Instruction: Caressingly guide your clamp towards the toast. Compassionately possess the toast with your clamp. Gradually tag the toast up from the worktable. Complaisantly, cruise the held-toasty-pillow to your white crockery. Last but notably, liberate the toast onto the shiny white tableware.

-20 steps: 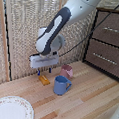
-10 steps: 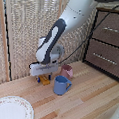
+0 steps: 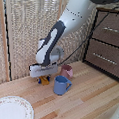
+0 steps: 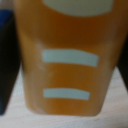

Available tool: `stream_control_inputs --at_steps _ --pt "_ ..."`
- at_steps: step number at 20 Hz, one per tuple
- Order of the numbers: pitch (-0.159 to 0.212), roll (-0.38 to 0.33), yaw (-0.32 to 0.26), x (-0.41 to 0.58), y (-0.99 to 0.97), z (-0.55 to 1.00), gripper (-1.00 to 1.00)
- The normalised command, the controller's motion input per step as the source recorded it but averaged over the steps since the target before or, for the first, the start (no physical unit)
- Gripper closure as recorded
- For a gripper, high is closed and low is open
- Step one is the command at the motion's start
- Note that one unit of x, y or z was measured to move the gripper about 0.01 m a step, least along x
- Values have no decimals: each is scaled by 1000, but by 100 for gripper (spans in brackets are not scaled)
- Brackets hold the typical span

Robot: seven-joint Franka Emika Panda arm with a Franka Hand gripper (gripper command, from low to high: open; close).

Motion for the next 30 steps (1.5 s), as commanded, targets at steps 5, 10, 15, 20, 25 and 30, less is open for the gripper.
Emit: stream_control_inputs --at_steps 5,10,15,20,25,30 --pt "-60 -1 14 -25 158 413 100" --pt "-2 0 16 -149 311 1000 100" --pt "0 0 27 -295 509 1000 100" --pt "0 0 17 -498 634 1000 100" --pt "-18 0 1 -597 662 960 100" --pt "-6 0 0 -585 697 794 100"
